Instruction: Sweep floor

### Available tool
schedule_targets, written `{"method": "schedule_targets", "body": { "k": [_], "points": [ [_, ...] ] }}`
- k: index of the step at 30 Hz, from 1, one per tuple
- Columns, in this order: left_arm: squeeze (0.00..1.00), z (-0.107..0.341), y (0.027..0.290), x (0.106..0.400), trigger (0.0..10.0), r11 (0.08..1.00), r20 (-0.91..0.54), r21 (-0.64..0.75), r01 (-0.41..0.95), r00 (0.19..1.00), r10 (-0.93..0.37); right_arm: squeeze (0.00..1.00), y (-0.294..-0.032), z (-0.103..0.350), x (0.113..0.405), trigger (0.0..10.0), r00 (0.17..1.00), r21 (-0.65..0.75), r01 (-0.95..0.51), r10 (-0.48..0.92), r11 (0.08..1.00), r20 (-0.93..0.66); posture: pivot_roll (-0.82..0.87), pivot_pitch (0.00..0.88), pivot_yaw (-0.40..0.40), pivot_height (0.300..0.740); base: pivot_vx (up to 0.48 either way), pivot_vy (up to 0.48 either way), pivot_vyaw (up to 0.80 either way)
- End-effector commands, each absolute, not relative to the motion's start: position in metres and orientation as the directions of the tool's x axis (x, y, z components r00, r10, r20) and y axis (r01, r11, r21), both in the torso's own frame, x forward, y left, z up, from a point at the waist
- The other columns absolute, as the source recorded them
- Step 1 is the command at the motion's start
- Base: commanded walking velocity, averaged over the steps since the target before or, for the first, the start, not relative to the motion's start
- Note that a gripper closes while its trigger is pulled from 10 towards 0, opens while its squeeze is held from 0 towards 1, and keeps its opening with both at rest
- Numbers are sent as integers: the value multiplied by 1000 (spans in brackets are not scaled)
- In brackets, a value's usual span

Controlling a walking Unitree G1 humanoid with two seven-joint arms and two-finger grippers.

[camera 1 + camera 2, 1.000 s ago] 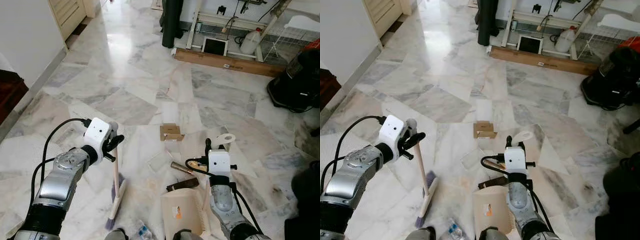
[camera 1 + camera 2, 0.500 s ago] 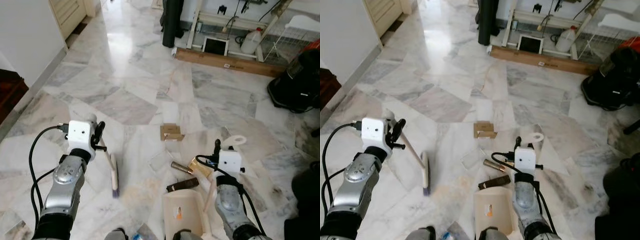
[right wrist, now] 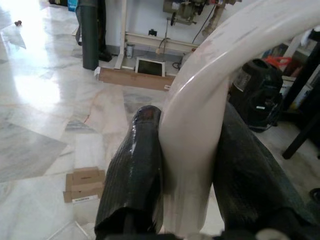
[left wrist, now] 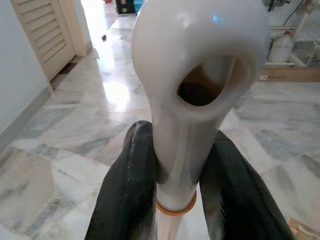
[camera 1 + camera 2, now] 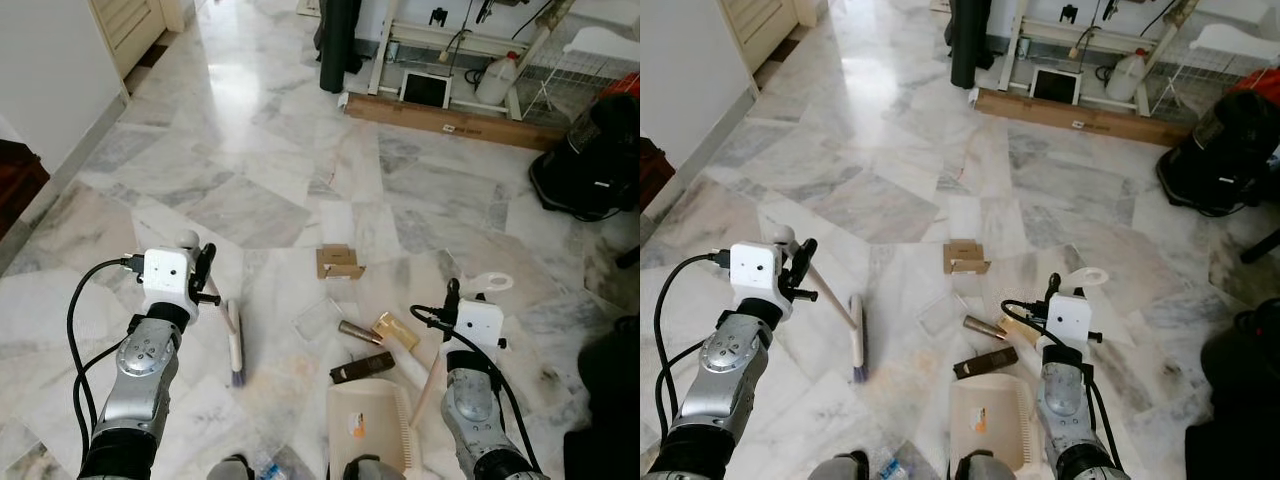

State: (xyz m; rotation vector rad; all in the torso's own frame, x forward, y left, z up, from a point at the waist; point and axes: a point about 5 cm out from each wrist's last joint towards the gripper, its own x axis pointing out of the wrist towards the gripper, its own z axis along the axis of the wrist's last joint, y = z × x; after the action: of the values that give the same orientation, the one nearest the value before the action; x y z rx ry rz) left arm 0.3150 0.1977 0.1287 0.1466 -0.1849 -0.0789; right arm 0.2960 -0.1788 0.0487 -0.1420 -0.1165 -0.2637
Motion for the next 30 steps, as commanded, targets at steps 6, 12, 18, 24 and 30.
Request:
{"method": "schedule_targets", "body": {
  "k": [6,12,18,24,30],
  "points": [
    [0,127,196,316,10000,986,188,148,74,977,-101,0,-189,40,289,10000,960,-157,275,-263,949,92,240,192,-112,740,-280,0,0],
    [0,127,195,316,10000,987,192,144,76,976,-103,0,-191,41,290,10000,960,-158,275,-263,948,95,238,191,-114,740,-287,0,0],
    [0,126,195,316,10000,987,193,141,77,976,-103,0,-192,44,292,10000,959,-157,277,-263,948,104,236,190,-117,740,-297,0,0],
    [0,125,194,316,10000,987,193,136,80,975,-105,0,-193,48,295,10000,958,-161,278,-262,947,115,234,191,-122,740,-296,0,0],
    [0,125,194,317,10000,988,191,130,82,976,-106,0,-194,52,298,10000,957,-162,280,-261,946,129,233,191,-124,740,-300,0,0]
  ]
}}
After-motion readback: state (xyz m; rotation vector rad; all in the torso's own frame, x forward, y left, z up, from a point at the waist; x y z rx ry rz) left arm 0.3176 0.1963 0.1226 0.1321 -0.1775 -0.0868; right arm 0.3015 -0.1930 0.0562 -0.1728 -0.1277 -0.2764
